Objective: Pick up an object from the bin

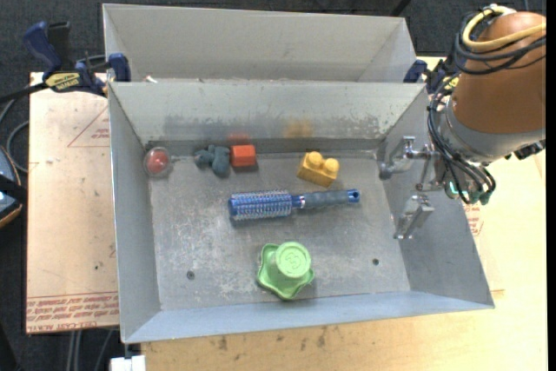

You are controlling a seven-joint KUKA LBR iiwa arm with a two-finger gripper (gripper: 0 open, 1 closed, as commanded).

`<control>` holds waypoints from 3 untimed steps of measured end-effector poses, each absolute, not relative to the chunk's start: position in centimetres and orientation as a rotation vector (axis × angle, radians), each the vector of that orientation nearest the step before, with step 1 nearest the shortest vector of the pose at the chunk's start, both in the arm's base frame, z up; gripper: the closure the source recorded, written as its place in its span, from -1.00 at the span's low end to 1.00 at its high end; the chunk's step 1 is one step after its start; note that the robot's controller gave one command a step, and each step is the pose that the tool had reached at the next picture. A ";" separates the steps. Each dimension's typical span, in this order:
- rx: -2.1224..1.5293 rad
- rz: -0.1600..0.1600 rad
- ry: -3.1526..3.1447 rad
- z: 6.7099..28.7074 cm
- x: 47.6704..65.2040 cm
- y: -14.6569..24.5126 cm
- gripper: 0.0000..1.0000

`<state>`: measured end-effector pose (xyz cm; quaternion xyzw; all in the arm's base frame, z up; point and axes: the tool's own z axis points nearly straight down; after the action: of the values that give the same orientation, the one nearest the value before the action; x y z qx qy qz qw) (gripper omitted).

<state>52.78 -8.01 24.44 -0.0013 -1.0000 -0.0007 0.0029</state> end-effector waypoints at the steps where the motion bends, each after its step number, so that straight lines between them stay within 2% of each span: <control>1: 0.266 0.000 -3.135 29.8 49.7 -5.8 -1.00; 2: 0.424 -0.005 -3.116 25.6 54.4 1.9 -1.00; 3: 0.410 -0.005 -3.111 11.8 60.0 6.5 -1.00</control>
Offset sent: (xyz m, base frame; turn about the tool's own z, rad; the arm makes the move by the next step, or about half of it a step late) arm -0.0320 0.0216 0.0523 -0.1735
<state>59.99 6.52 11.77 0.1306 -0.9914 -0.0015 0.0018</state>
